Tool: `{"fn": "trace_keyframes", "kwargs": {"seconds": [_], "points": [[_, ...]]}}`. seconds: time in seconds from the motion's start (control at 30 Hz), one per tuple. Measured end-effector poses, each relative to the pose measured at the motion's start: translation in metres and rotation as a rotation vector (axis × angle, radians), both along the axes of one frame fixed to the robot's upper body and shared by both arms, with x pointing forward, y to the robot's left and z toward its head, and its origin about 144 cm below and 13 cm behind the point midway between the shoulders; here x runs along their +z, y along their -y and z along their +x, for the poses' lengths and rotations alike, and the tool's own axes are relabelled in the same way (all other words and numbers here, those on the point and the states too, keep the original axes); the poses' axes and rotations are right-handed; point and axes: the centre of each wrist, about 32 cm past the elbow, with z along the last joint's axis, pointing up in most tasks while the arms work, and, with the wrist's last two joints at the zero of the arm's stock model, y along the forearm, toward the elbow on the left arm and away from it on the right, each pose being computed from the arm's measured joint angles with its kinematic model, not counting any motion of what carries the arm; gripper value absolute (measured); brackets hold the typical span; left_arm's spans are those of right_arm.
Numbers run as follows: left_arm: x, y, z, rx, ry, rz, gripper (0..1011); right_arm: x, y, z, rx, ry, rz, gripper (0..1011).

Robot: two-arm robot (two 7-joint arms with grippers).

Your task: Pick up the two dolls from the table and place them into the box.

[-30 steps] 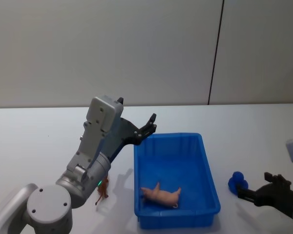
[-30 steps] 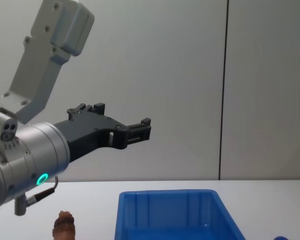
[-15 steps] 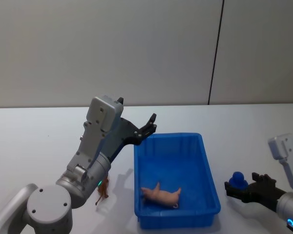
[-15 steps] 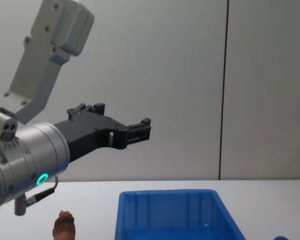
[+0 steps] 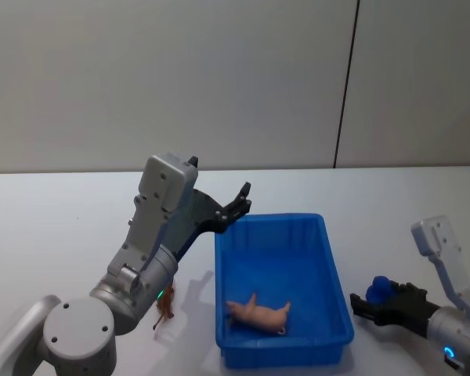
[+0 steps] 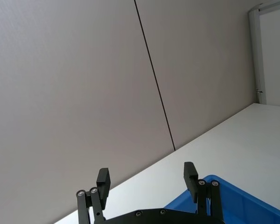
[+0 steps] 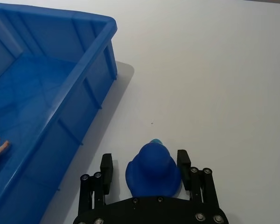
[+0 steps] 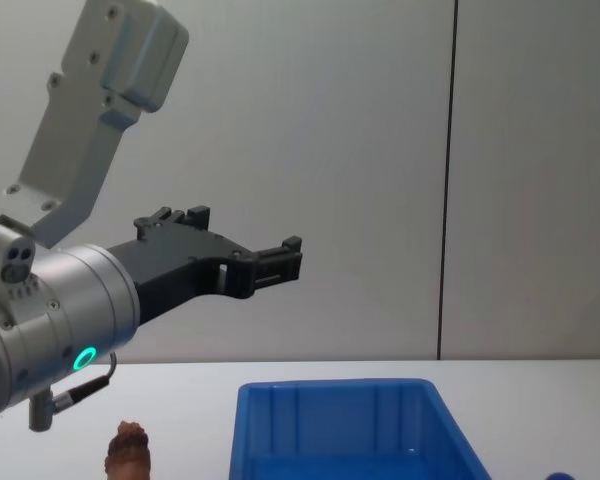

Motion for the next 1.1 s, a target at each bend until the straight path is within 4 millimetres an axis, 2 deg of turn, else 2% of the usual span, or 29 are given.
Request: {"fn": "trace_keyframes", "kwargs": {"seconds": [0.07,0.17,0.37,0.77,1.1], "points": [[0.000,0.000,0.000,0.000,0.000,0.000,1001,0.000,-0.001,0.001,0.001,-0.001,-0.001,857],[0.000,0.000,0.000,0.000,0.000,0.000,1001,-0.001,-0.001,0.002,0.001,-0.002,-0.001,735],[0.000,0.000,0.000,0.000,0.000,0.000,1001,-0.002,-0.002,0.005,0.002,-0.005,0.000,585],[0.000,0.000,0.000,0.000,0.000,0.000,1001,-0.002,-0.002,0.004,0.003,0.009,0.001,498],[0.000,0.000,0.000,0.000,0.000,0.000,1001,0.016,0.000,0.004,0.006,0.119,0.014,427]]}}
